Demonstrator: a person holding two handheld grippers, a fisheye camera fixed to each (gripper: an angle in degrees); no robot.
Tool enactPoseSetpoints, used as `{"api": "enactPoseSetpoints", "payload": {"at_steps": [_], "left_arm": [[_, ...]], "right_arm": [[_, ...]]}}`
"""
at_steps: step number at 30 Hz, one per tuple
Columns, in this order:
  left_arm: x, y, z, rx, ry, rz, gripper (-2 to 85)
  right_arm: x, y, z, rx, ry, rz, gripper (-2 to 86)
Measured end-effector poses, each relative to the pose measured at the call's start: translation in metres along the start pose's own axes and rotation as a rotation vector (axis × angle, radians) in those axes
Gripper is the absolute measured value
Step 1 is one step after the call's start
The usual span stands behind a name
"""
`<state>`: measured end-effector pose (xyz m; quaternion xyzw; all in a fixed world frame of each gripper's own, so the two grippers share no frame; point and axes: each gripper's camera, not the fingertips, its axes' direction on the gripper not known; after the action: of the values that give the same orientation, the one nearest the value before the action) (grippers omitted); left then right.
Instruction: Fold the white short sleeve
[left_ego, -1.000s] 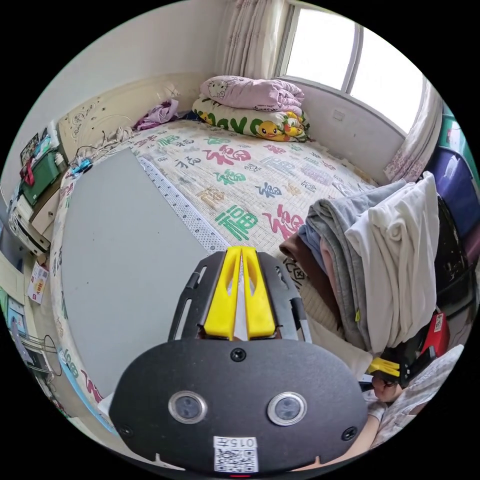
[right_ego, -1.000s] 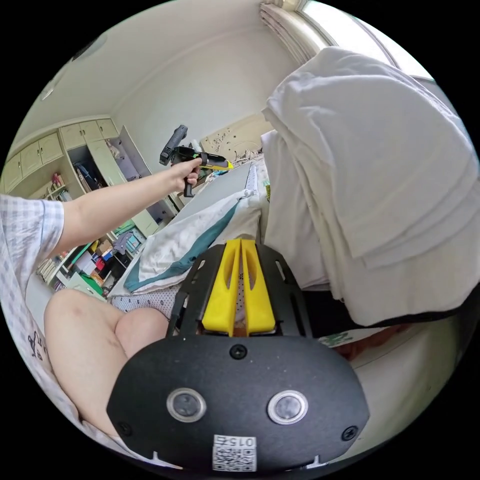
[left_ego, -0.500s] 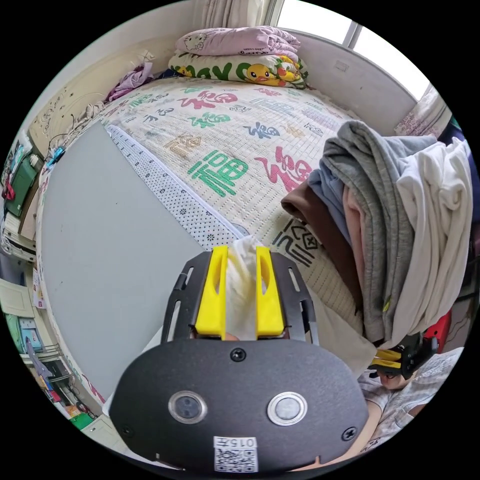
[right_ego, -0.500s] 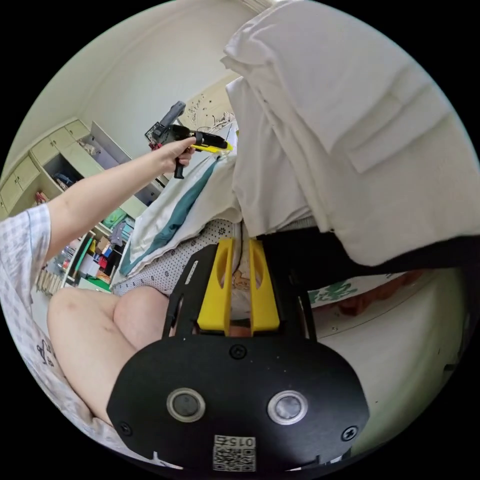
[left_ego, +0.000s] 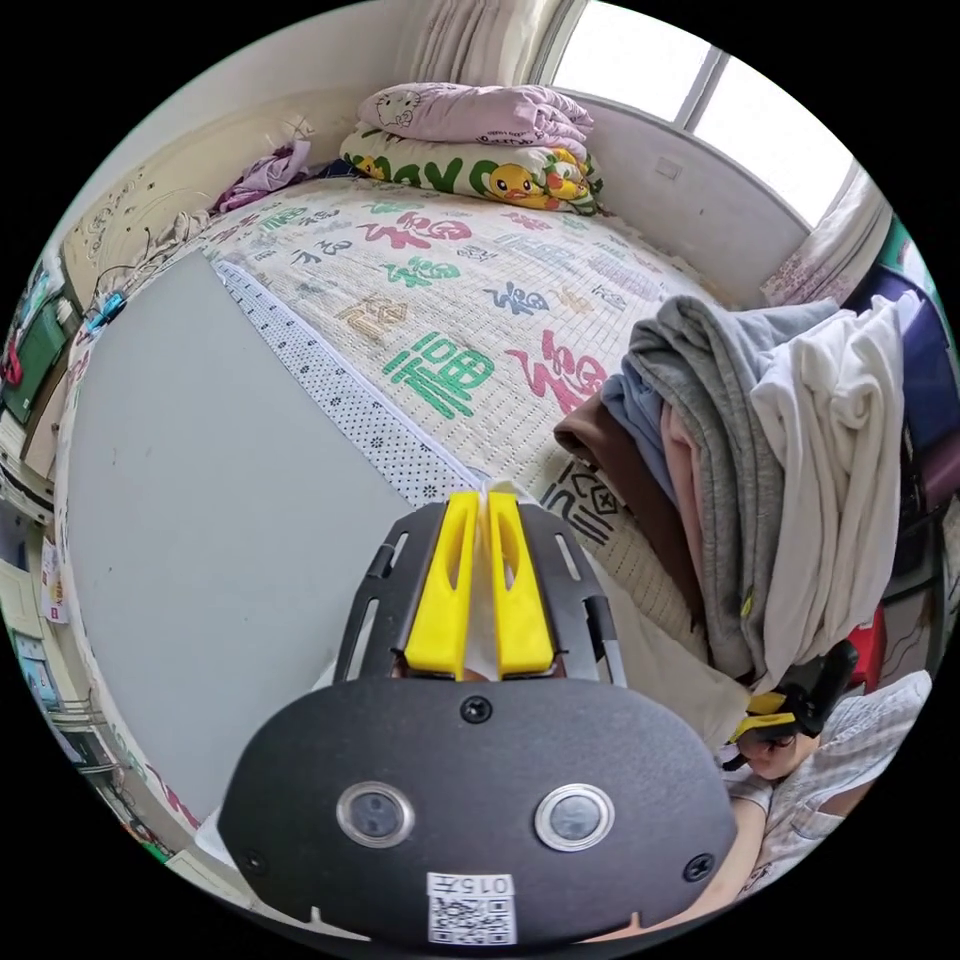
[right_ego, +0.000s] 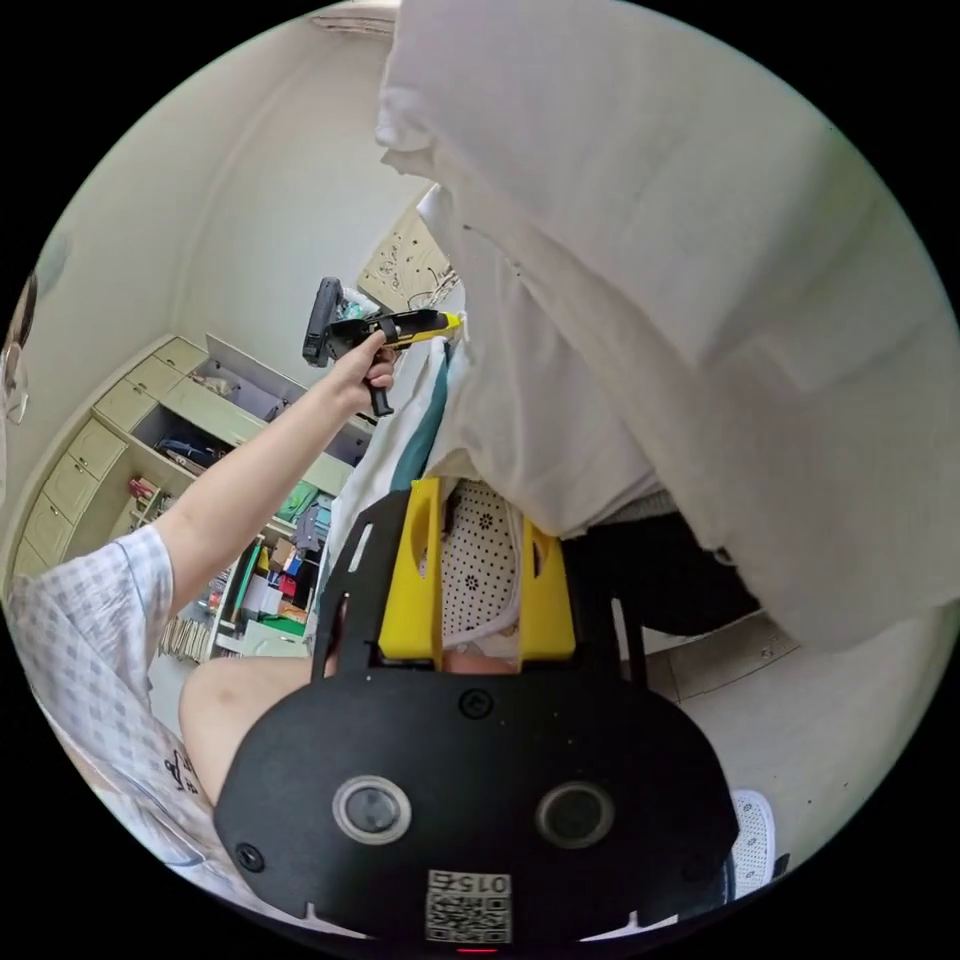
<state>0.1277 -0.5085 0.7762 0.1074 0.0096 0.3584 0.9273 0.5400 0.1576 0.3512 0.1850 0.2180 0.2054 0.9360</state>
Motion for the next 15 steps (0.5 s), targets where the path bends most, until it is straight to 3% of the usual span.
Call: {"api": "enactPoseSetpoints", "payload": {"at_steps": [10,15], "left_arm": [[-0.033,0.033,-0.042,0.095,0.098,-0.072,0.4],[-0.038,0.041,-0.052,0.104,0.103,-0.072,0.3]], "right_arm": [[0.010,-0.008,-0.008,0.002,-0.115,0.026,13.3],[0.023,-0.006,0.000,0.040,-0.066,0.106,4.5]]}}
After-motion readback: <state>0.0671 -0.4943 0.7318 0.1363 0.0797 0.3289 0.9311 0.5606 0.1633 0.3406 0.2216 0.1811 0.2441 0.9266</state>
